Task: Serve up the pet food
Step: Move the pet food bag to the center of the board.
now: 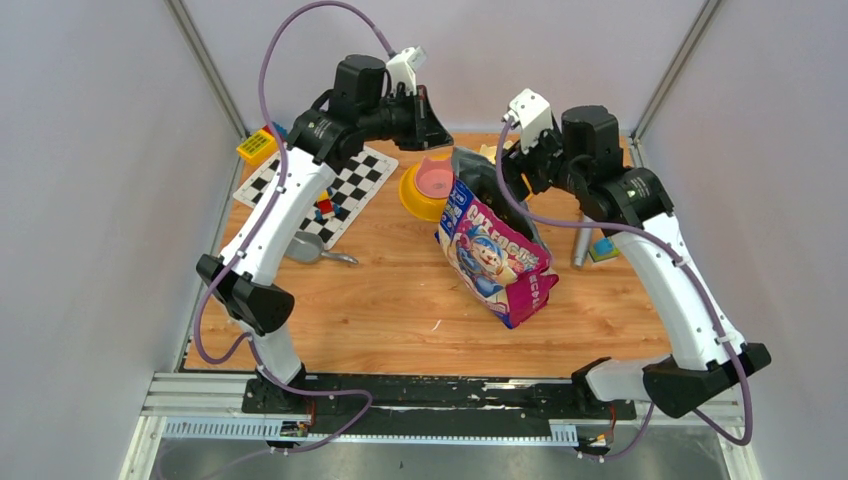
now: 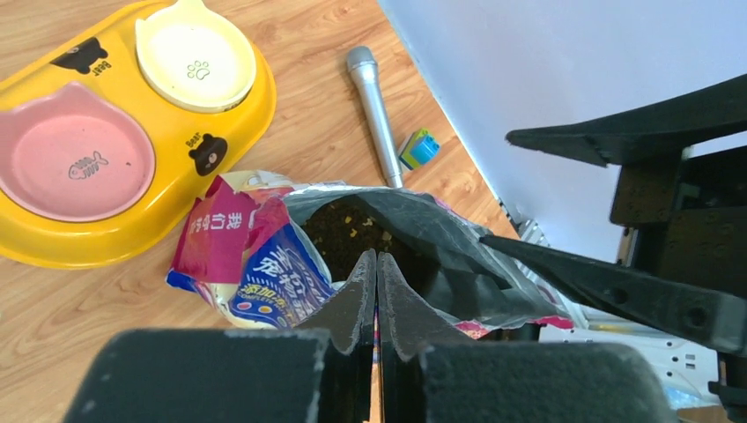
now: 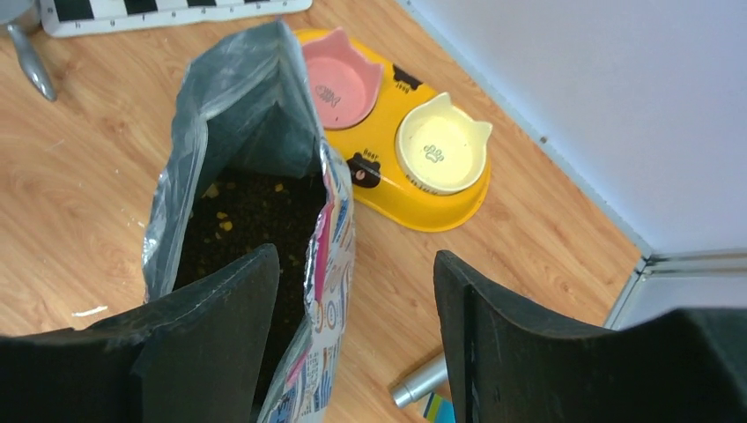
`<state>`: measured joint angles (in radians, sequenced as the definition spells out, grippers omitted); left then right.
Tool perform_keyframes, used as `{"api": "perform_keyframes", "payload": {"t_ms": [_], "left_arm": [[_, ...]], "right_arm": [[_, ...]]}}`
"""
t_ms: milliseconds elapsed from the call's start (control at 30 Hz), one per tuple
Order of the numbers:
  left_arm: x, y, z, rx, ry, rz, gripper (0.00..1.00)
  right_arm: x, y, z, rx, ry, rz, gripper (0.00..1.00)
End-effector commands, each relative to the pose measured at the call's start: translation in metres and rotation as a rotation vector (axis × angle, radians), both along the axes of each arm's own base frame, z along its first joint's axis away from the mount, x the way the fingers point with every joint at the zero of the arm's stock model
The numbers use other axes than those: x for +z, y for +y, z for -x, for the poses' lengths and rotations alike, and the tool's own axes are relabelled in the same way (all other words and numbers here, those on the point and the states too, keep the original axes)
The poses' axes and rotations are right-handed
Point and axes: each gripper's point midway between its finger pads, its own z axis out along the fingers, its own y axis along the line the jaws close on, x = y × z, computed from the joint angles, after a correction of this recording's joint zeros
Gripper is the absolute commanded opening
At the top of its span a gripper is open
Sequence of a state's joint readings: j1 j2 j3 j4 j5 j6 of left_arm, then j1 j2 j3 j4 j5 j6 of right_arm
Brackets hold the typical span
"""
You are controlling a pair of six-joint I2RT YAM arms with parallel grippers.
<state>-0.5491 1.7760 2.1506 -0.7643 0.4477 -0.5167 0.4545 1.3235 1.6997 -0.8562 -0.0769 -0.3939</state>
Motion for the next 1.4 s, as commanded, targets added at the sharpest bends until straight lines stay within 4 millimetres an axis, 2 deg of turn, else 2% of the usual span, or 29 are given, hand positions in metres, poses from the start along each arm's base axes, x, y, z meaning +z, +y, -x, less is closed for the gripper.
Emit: {"api": "perform_keyframes", "payload": {"t_ms": [0,100,133,167,200,233,267,300,400,433,500,633,733,833,1200,1300,1367], "left_arm": [[0.038,0.017,0.004,0.033,-0.124,0.028,0.09],[0.044,0.030,0.001,0.051,-0.151,0.031,0.22],[0.045,0.034,0.000,0.056,-0.159,0.029,0.31],[0.048,0.042,-0.003,0.068,-0.179,0.021,0.36],[0.049,0.046,-0.004,0.073,-0.189,0.016,0.44],[0.049,0.055,-0.008,0.083,-0.201,0.002,0.46],[0.049,0.060,-0.010,0.087,-0.206,-0.003,0.51],[0.047,0.070,-0.013,0.092,-0.210,-0.019,0.53],[0.038,0.091,-0.022,0.124,-0.196,-0.053,0.55],[0.032,0.102,-0.026,0.145,-0.179,-0.066,0.55],[0.023,0.115,-0.030,0.165,-0.155,-0.075,0.55],[0.010,0.129,-0.035,0.188,-0.133,-0.104,0.56],[0.003,0.131,-0.038,0.185,-0.127,-0.123,0.56],[-0.001,0.128,-0.042,0.172,-0.117,-0.123,0.56],[-0.014,0.119,-0.055,0.111,-0.107,-0.135,0.58],[-0.022,0.118,-0.061,0.104,-0.096,-0.154,0.58],[-0.026,0.120,-0.065,0.105,-0.094,-0.175,0.59]], "right_arm": [[-0.033,0.001,0.008,0.020,0.107,0.023,0.66],[-0.053,0.001,0.009,0.017,0.177,0.051,0.66],[-0.059,0.000,0.007,0.007,0.193,0.065,0.65],[-0.065,-0.002,0.004,-0.005,0.204,0.080,0.65],[-0.068,-0.004,0.001,-0.025,0.202,0.091,0.63],[-0.071,-0.007,-0.003,-0.043,0.200,0.106,0.58],[-0.072,-0.010,-0.008,-0.059,0.192,0.120,0.52],[-0.073,-0.010,-0.012,-0.068,0.186,0.130,0.41],[-0.073,-0.023,-0.025,-0.135,0.159,0.194,0.02],[-0.069,-0.025,-0.028,-0.146,0.146,0.204,0.00],[-0.054,-0.033,-0.035,-0.185,0.081,0.220,0.00],[0.004,-0.056,-0.052,-0.293,-0.166,0.239,0.00],[0.051,-0.073,-0.060,-0.362,-0.318,0.229,0.00],[0.089,-0.089,-0.066,-0.407,-0.421,0.189,0.00],[0.145,-0.126,-0.094,-0.537,-0.564,0.151,0.00],[0.155,-0.134,-0.102,-0.569,-0.590,0.152,0.00],[0.154,-0.138,-0.108,-0.585,-0.590,0.164,0.00]]}}
